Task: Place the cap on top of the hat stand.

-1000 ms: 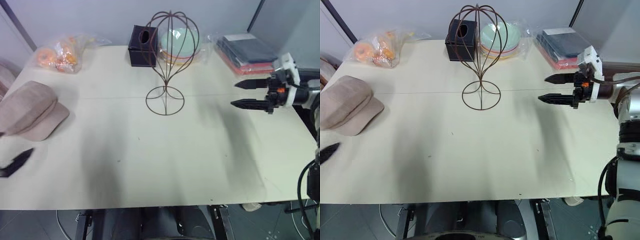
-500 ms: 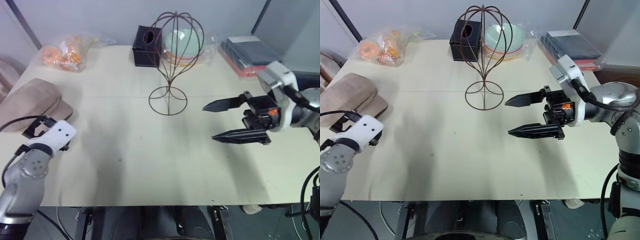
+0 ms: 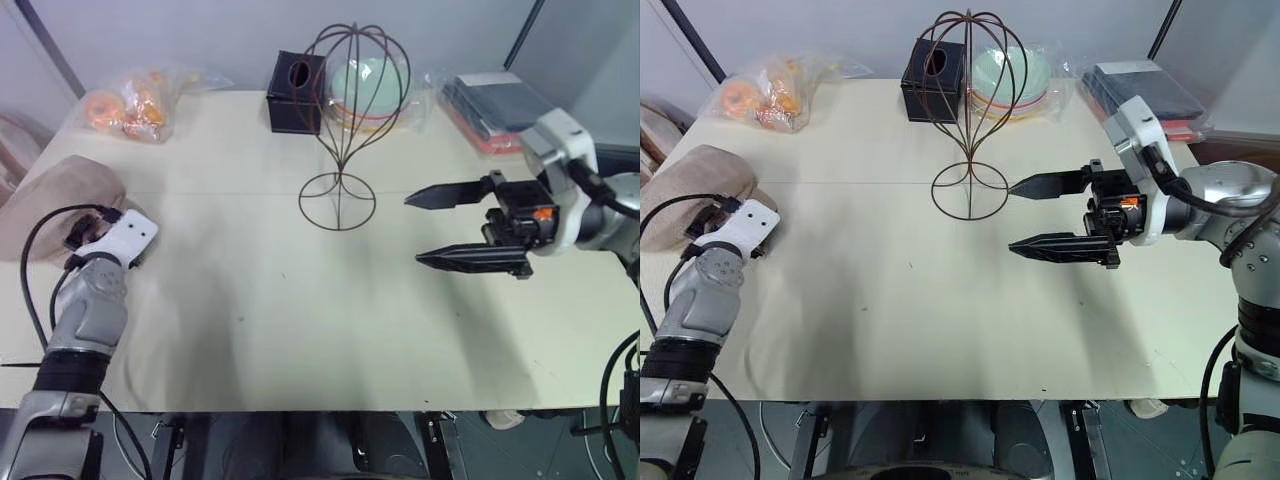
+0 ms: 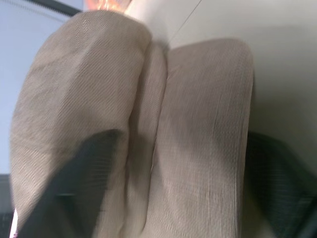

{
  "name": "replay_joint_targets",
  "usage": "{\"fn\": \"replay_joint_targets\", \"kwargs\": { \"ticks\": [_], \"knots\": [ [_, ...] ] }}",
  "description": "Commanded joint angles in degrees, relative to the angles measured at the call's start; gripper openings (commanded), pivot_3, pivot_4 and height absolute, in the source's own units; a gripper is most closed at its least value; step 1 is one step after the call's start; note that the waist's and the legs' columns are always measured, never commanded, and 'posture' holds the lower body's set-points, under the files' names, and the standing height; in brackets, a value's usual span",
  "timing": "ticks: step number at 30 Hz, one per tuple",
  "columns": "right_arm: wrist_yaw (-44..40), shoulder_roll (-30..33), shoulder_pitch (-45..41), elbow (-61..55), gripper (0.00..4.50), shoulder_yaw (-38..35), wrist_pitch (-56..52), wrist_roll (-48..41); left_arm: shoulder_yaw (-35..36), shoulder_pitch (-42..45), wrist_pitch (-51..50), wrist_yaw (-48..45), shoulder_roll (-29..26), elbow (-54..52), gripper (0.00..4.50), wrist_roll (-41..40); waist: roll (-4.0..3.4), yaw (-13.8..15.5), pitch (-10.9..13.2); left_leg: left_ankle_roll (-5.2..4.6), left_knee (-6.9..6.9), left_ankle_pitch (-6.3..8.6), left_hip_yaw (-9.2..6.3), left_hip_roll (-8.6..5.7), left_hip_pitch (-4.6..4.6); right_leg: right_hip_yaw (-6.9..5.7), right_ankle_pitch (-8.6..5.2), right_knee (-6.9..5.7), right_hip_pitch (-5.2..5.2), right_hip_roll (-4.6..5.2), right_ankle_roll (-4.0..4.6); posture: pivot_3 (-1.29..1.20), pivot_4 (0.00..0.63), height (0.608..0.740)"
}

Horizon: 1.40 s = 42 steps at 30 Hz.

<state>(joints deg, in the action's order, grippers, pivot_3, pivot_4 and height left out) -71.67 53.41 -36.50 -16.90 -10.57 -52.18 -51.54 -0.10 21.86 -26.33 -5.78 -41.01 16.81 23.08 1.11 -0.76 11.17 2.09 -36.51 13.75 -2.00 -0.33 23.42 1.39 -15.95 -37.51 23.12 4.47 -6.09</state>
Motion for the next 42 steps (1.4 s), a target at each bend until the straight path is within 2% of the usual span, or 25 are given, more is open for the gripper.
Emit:
{"fn": "replay_joint_targets", "kwargs": {
  "ticks": [1,5,11,13,17,19,22,26,32,35,42],
  "knots": [
    [0.3,1.3,-0.7,-0.4,4.5,-2.0,1.0,-0.8,0.6,1.0,2.3,1.1,-0.9,1.3,1.97,0.5,0.0,0.1,0.0,0.0,0.0,0.0,0.0,0.0,0.0,0.0,0.0,-0.01,0.0,0.0,0.0,0.0,0.15,0.74],
    [0.7,2.1,-0.4,-0.2,4.5,-2.5,1.5,-0.6,1.6,0.9,3.7,1.8,-1.9,2.6,0.04,0.2,0.0,0.1,0.0,0.0,-0.02,0.0,0.0,0.01,0.01,0.0,0.0,-0.01,0.0,0.02,-0.01,0.0,0.15,0.74],
    [1.2,3.9,-0.4,1.0,4.5,-4.0,-0.5,-2.2,2.6,1.6,7.3,2.9,-4.4,1.7,0.04,0.7,-0.01,0.1,0.0,0.0,-0.02,0.0,-0.01,0.01,0.01,0.0,0.01,-0.02,0.0,0.04,-0.01,0.0,0.15,0.74],
    [1.6,4.9,-0.4,1.5,4.5,-4.5,0.7,-1.0,2.7,3.1,11.6,2.3,-5.6,-0.6,0.04,0.1,-0.01,0.2,0.0,0.0,-0.02,0.0,-0.01,0.01,0.01,0.0,0.01,-0.02,0.0,0.04,-0.01,0.0,0.15,0.74],
    [2.6,7.4,-1.5,4.1,4.5,-7.3,2.6,0.4,3.7,10.8,20.3,1.5,-6.8,-6.0,0.04,-2.2,0.05,1.3,0.0,0.0,-0.17,0.0,-0.06,0.01,0.15,-0.06,0.03,-0.01,0.03,0.06,-0.03,0.0,0.15,0.74],
    [3.9,8.7,-2.4,6.0,4.5,-10.4,1.6,-0.9,3.3,17.9,26.7,-0.6,-6.0,-8.9,0.04,-5.0,0.06,1.8,0.0,-0.05,-0.37,0.03,-0.07,0.01,0.28,-0.08,0.05,-0.01,0.04,0.06,-0.07,0.0,0.15,0.74],
    [5.8,9.8,-1.5,6.6,4.5,-14.7,0.1,-2.5,1.6,26.5,35.1,-4.6,-3.4,-12.3,0.04,-9.4,0.05,1.8,0.0,-0.07,-0.74,0.05,-0.15,-0.05,0.97,-0.14,0.29,0.17,0.4,0.1,-0.35,0.0,0.15,0.74],
    [8.1,10.1,1.8,4.4,4.5,-18.8,-1.7,-4.5,-1.7,31.3,44.0,-10.4,0.1,-15.3,0.04,-13.1,-0.03,1.2,0.0,-0.28,-0.75,0.16,0.19,-0.24,0.93,0.08,0.35,0.42,0.33,0.22,-0.45,0.0,0.15,0.74],
    [11.0,9.4,6.9,0.3,4.5,-22.0,-2.1,-6.1,-7.9,31.5,54.9,-14.6,4.4,-12.2,0.04,-10.0,-0.07,0.8,0.0,-0.34,-0.77,0.17,0.21,-0.19,0.71,0.1,0.35,0.13,0.32,0.01,-0.46,0.0,0.15,0.74],
    [13.3,8.8,8.1,-1.1,4.5,-23.3,-2.7,-7.8,-10.5,29.0,58.0,-14.0,4.9,-10.9,0.04,-4.8,-0.07,0.7,0.0,-0.34,-0.78,0.17,0.22,-0.19,0.63,0.11,0.35,0.11,0.24,0.0,-0.46,0.0,0.15,0.74],
    [15.4,8.2,9.6,-1.8,4.5,-22.3,-1.1,-8.4,-14.5,26.4,67.5,-14.7,5.6,-7.8,0.04,0.1,-0.06,1.4,0.0,-0.34,-0.86,0.17,0.2,-0.19,0.69,0.1,0.35,0.15,0.24,0.02,-0.46,0.0,0.15,0.74]
  ]
}}
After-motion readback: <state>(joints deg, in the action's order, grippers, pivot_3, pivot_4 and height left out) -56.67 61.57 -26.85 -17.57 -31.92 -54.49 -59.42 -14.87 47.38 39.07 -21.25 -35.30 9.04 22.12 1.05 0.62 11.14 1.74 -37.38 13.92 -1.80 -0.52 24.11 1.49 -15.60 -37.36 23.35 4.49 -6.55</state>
